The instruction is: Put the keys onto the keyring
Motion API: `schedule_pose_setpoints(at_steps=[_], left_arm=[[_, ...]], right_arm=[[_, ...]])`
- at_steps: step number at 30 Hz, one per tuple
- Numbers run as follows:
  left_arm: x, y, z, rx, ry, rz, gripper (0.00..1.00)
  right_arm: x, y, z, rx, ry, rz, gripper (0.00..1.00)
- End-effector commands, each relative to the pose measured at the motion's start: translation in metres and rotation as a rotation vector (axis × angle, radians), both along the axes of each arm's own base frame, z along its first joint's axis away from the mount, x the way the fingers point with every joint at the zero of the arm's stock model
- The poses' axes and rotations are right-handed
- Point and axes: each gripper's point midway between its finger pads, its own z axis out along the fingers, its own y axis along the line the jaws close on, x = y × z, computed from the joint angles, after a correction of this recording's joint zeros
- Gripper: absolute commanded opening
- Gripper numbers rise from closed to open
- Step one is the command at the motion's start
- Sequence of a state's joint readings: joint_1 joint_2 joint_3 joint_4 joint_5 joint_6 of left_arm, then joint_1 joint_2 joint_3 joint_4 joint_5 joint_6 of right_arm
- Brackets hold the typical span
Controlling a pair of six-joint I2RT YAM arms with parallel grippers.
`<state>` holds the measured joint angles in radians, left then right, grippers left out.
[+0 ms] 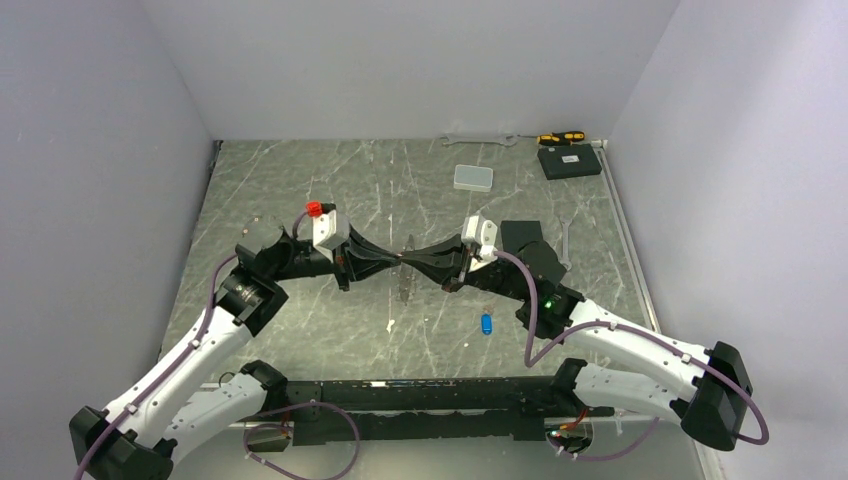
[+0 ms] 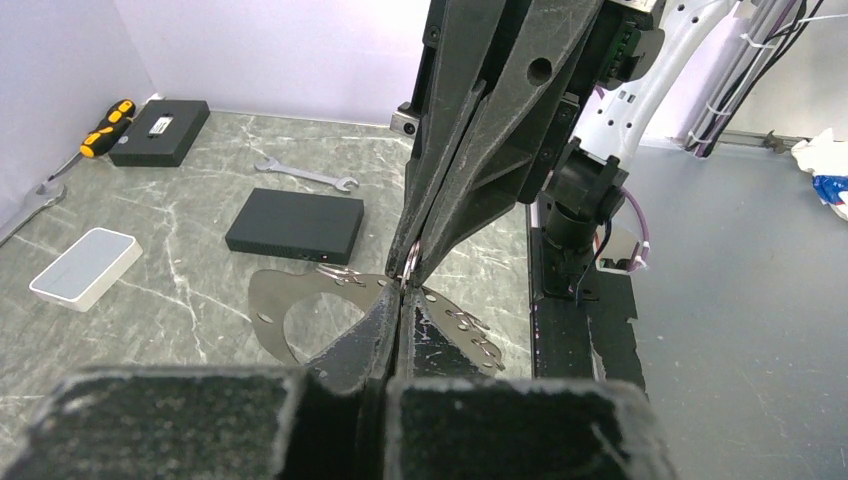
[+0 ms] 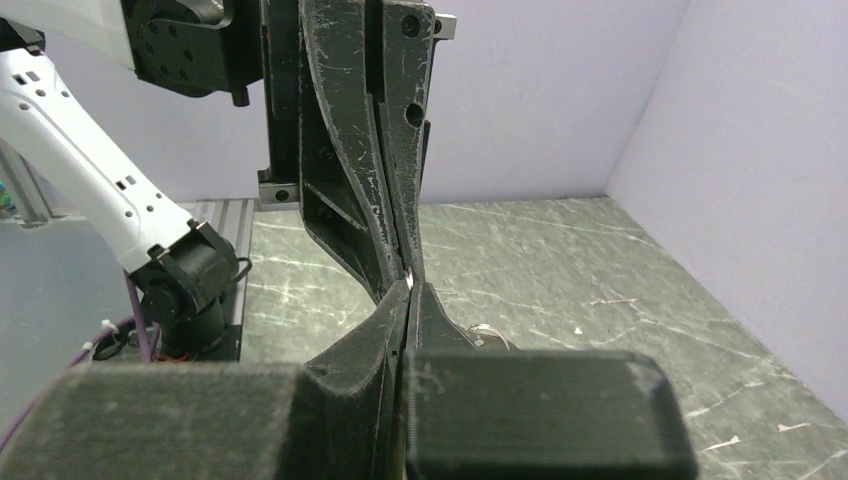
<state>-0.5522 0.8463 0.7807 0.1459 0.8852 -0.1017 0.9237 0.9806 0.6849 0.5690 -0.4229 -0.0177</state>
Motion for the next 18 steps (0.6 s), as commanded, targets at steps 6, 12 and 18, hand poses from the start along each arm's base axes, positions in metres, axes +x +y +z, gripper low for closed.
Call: schedule_pose_setpoints(at_steps=[6, 12, 18], left_arm=[[0.002, 0.005, 0.004, 0.033, -0.032, 0.036, 0.0], [0.008, 0.011, -0.006, 0.113, -0.04, 0.077, 0.0], [0.01, 0.013, -0.016, 0.162, -0.036, 0.082, 0.0]], right_arm=[[-0.001, -0.002, 0.019, 0.026, 0.003, -0.007, 0.17], [-0.002, 0.001, -0.002, -0.094, 0.028, 0.009, 0.45], [0.005, 0.0, -0.023, -0.221, 0.031, -0.017, 0.49]])
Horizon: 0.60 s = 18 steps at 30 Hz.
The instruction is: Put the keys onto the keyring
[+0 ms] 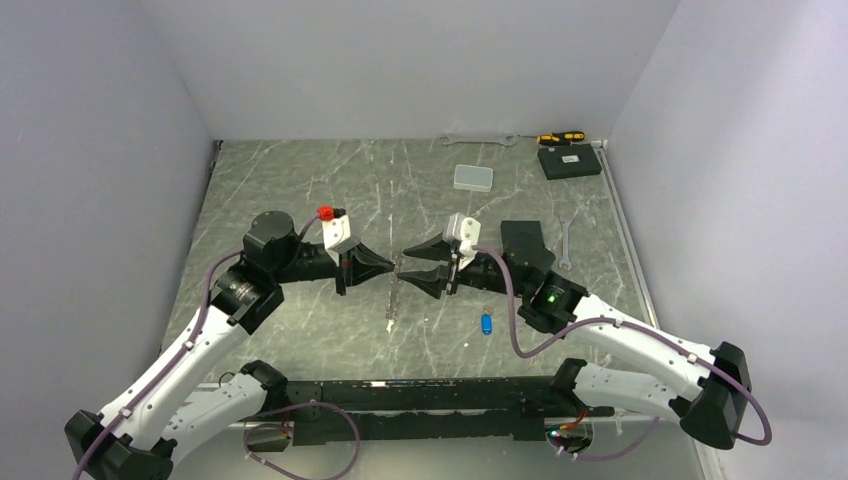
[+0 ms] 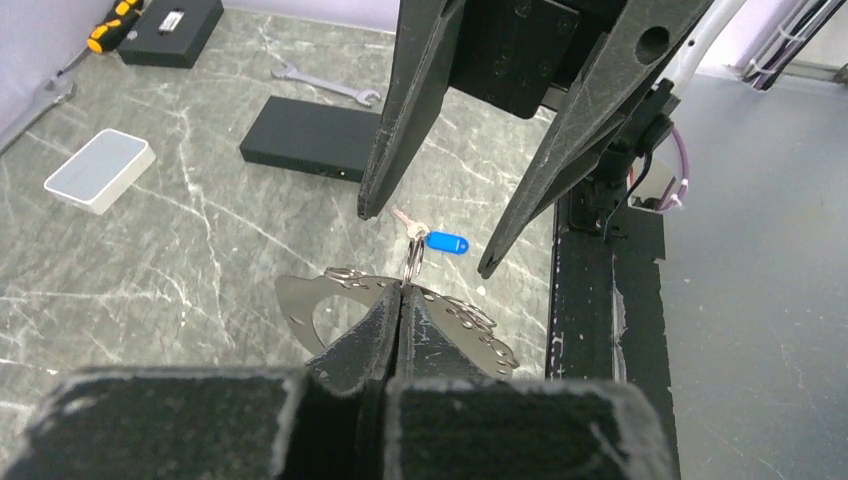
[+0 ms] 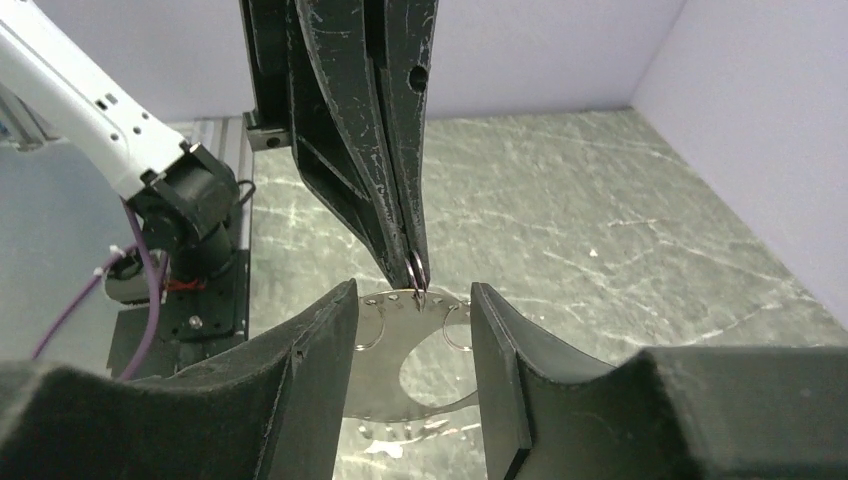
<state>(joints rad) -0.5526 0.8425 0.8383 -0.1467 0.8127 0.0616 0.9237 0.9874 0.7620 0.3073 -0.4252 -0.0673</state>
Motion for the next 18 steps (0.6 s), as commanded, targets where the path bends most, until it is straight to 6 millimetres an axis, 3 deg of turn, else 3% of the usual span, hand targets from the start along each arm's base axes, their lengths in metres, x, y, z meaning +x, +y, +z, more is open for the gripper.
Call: schedule_pose_setpoints(at_steps=[1, 18], left_arm=[[0.005, 0.002, 0.011, 0.021, -0.067, 0.011, 0.0], [0.013, -0.004, -0.005, 0.052, -0.014, 0.001, 0.0]], right_arm=[[0.005, -0.001, 0.002, -0.073, -0.039, -0.016, 0.49], [0.022, 0.005, -0.008, -0.209, -0.072, -0.047, 0.34]])
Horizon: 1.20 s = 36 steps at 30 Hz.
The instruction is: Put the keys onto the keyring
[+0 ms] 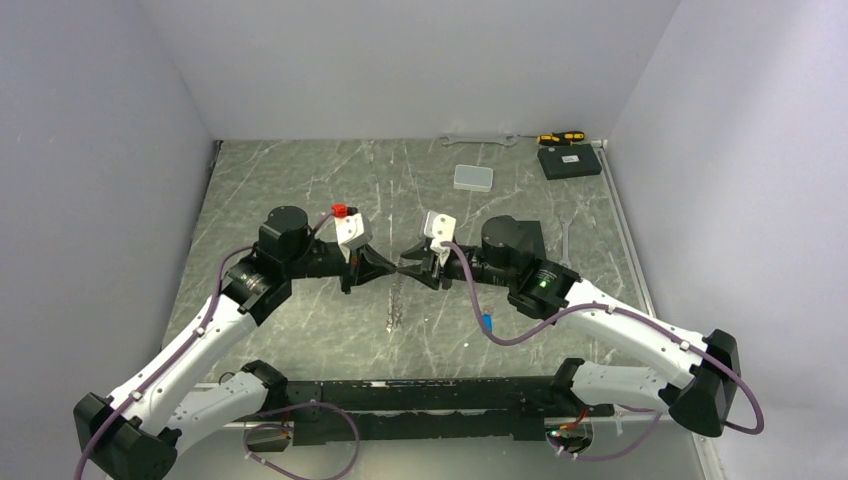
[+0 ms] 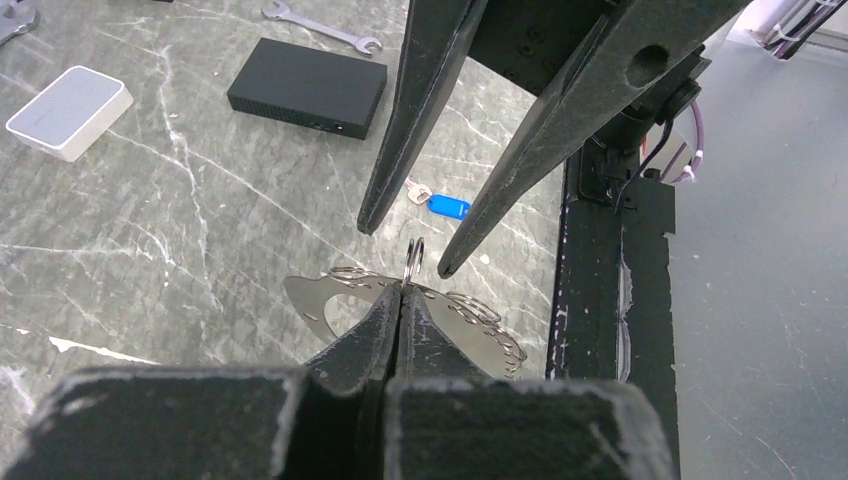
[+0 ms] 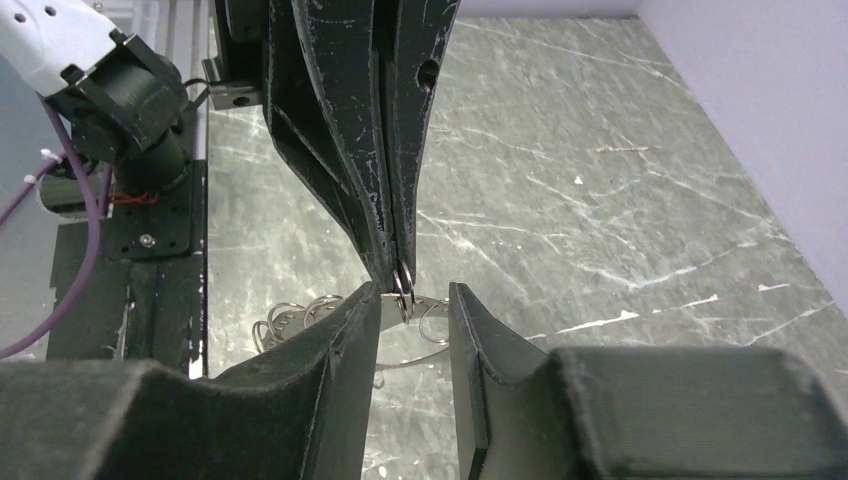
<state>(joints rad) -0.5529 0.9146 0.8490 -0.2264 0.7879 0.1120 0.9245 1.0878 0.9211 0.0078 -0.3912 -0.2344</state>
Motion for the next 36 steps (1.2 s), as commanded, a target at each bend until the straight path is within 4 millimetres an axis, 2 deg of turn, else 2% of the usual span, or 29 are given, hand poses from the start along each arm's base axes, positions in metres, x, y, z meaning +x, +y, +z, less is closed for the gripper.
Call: schedule_pose_setpoints(at_steps=[1, 5, 9, 22, 25, 36], left_arm=[[0.002, -0.002, 0.025, -0.035, -0.083, -0.015, 0.0], [0.002, -0.002, 0.024, -0.032, -0.082, -0.016, 0.0], [0.002, -0.002, 0.024, -0.032, -0.083, -0.017, 0.0], [0.002, -0.002, 0.023, -0.028, -0.084, -0.018, 0.0], [0.003, -0.002, 0.023, -0.028, -0.084, -0.016, 0.0], [0.002, -0.001, 0.024, -0.033, -0.108, -0.015, 0.0]], right_arm=[[0.004, -0.001, 0.016, 0.009, -0.05, -0.015, 0.34], [0.006, -0.001, 0.007, -0.018, -0.037, -0.019, 0.33], [0.007, 0.002, 0.005, -0.019, -0.033, -0.016, 0.22], [0.001, 0.005, 0.004, -0.01, -0.022, 0.016, 0.13], [-0.002, 0.006, 0.002, -0.009, -0.009, 0.036, 0.01], [-0.007, 0.006, 0.003, 0.066, -0.005, 0.042, 0.0]])
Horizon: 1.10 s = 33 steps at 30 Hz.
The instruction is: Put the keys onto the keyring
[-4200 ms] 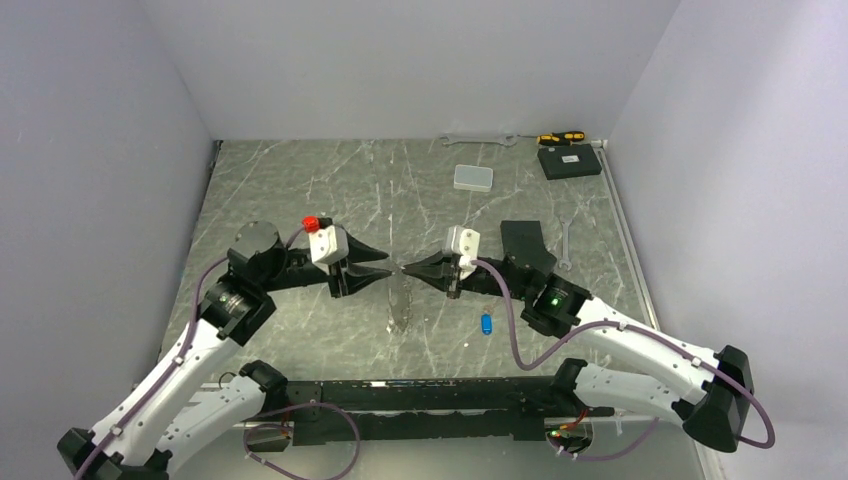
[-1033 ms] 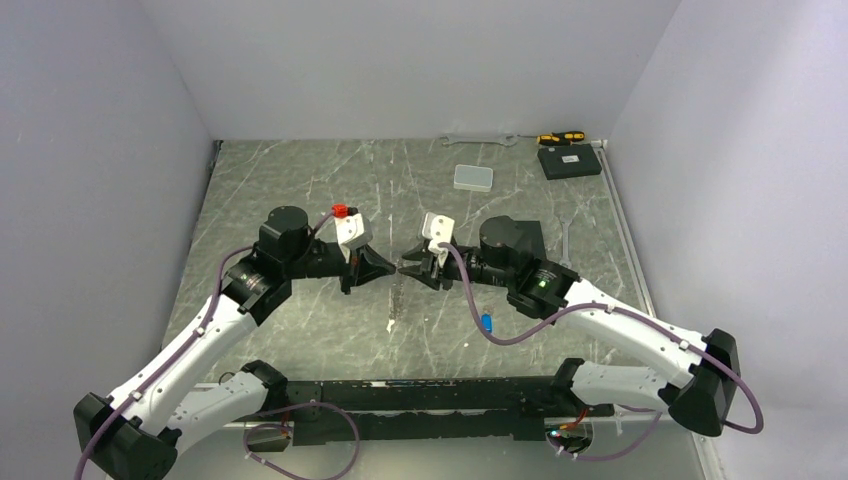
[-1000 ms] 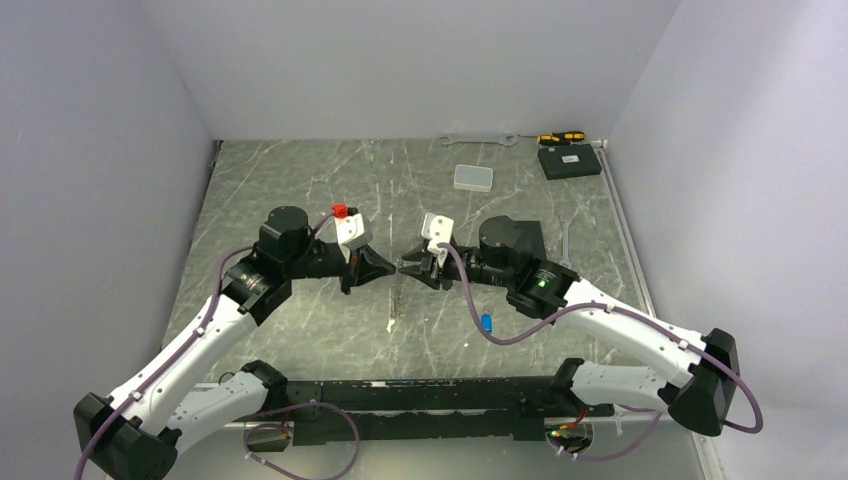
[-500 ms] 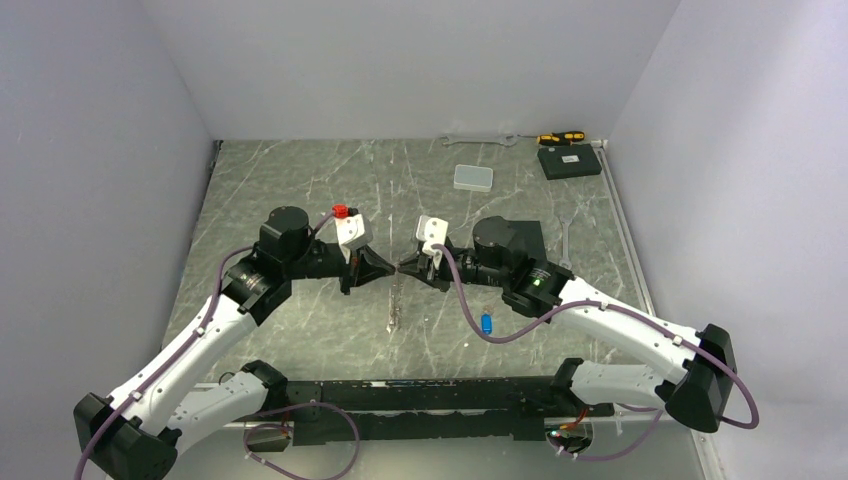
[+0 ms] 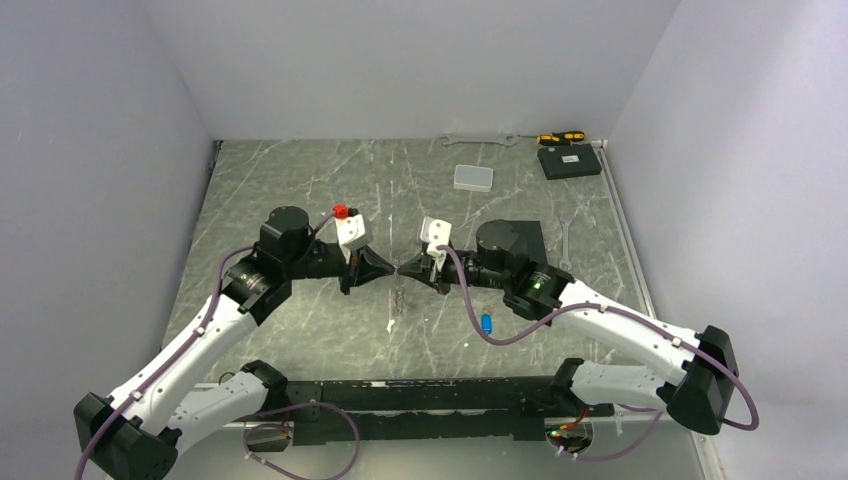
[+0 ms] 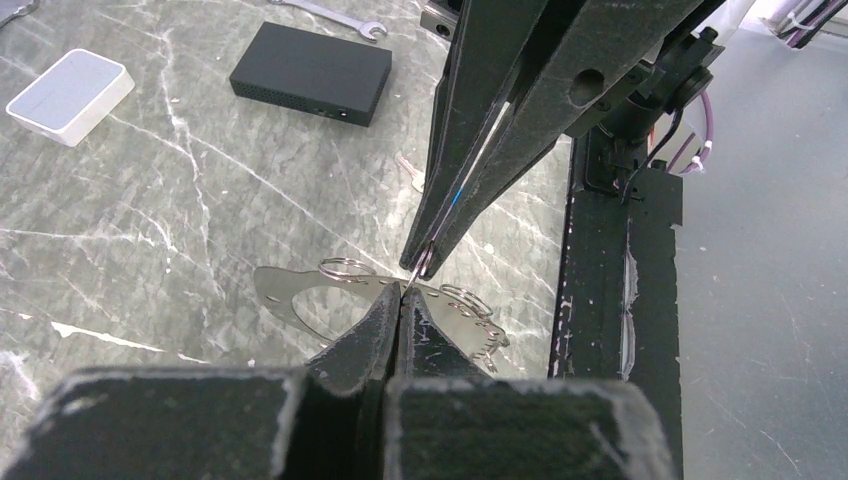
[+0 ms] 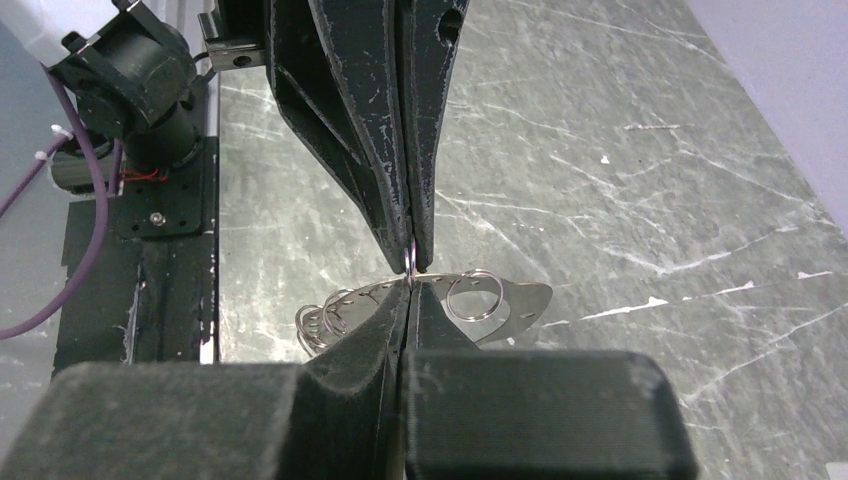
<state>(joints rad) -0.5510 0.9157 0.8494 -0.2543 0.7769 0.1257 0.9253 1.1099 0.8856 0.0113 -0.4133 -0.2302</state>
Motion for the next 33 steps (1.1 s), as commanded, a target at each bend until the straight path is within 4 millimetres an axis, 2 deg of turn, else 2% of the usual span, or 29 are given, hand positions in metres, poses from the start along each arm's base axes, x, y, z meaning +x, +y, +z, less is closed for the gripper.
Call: schedule_pose_setpoints(at_steps=[1, 4, 6, 14, 19, 22, 25, 26, 27, 29, 33], left_arm=[[0.001, -0.003, 0.03, -0.055, -0.123, -0.026, 0.0], [-0.001, -0.001, 0.032, -0.062, -0.141, -0.027, 0.0], [-0.003, -0.001, 0.032, -0.064, -0.146, -0.03, 0.04], [-0.009, 0.0, 0.038, -0.086, -0.17, -0.044, 0.25], [-0.014, 0.004, 0.045, -0.105, -0.202, -0.038, 0.38], [-0.017, 0.011, 0.053, -0.126, -0.242, -0.009, 0.53], [-0.017, 0.021, 0.07, -0.179, -0.31, 0.071, 0.77], [-0.016, 0.025, 0.073, -0.195, -0.324, 0.103, 0.95], [-0.015, 0.029, 0.076, -0.214, -0.343, 0.132, 0.99], [-0.013, 0.034, 0.078, -0.247, -0.363, 0.178, 0.99], [-0.023, 0.035, 0.082, -0.278, -0.369, 0.153, 0.99]], right_arm=[[-0.004, 0.004, 0.027, 0.107, -0.043, 0.022, 0.0], [-0.008, 0.004, 0.027, 0.115, -0.04, 0.036, 0.0], [-0.01, 0.004, 0.029, 0.126, -0.041, 0.043, 0.0], [-0.016, 0.0, 0.041, 0.194, -0.055, 0.053, 0.0], [-0.013, -0.005, 0.049, 0.225, -0.073, 0.019, 0.0], [-0.016, -0.008, 0.057, 0.256, -0.085, 0.02, 0.0], [-0.019, -0.009, 0.06, 0.264, -0.081, 0.031, 0.0], [-0.02, -0.009, 0.06, 0.267, -0.079, 0.032, 0.0], [-0.021, -0.01, 0.063, 0.278, -0.083, 0.034, 0.0], [-0.024, -0.01, 0.066, 0.295, -0.081, 0.049, 0.0], [-0.037, -0.009, 0.071, 0.323, -0.058, 0.128, 0.0]])
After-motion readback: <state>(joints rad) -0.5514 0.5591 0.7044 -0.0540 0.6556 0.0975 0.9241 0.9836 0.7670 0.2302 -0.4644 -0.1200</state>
